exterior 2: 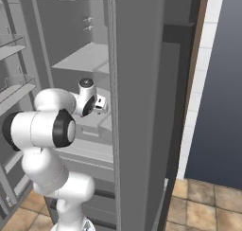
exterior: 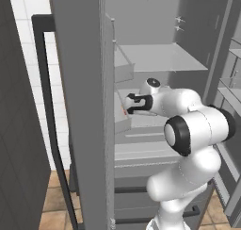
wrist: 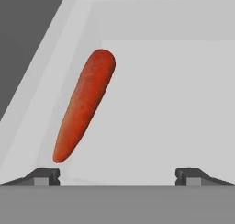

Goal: Place one carrot and one fish in each tupperware on the nearby counter, to pack two identical lunches.

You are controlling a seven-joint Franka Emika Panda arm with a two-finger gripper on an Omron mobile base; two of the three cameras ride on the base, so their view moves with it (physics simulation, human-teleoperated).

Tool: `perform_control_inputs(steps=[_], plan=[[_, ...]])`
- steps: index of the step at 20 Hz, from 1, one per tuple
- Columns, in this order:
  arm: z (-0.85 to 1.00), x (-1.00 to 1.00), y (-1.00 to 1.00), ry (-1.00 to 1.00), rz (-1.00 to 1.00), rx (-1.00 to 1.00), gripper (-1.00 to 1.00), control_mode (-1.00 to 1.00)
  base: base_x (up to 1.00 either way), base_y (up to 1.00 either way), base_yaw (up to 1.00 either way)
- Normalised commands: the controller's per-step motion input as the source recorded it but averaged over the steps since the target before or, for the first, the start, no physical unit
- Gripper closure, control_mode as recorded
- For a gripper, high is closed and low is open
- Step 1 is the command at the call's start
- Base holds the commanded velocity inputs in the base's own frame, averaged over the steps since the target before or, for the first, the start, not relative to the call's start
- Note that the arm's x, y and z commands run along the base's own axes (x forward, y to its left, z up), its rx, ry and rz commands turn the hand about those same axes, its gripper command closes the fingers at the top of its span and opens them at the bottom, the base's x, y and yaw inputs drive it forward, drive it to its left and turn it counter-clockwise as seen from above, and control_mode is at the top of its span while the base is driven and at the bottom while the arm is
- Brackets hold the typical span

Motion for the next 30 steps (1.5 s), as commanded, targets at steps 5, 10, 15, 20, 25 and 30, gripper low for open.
perform_control_inputs(steps=[5, 10, 15, 20, 25, 30], plan=[[-0.16, 0.23, 0.03, 0.0, 0.0, 0.0, -1.0, -1.0, 0.0, 0.0, 0.0], [-0.15, 0.28, 0.01, 0.0, 0.0, 0.0, -1.0, -1.0, 0.0, 0.0, 0.0], [-0.1, 0.28, 0.06, 0.0, 0.0, 0.0, -1.0, -1.0, 0.0, 0.0, 0.0], [-0.13, 0.32, 0.09, 0.0, 0.0, 0.0, -1.0, -1.0, 0.0, 0.0, 0.0], [-0.15, 0.34, 0.05, 0.0, 0.0, 0.0, -1.0, -1.0, 0.0, 0.0, 0.0], [-0.16, 0.34, 0.03, 0.0, 0.0, 0.0, -1.0, -1.0, 0.0, 0.0, 0.0]])
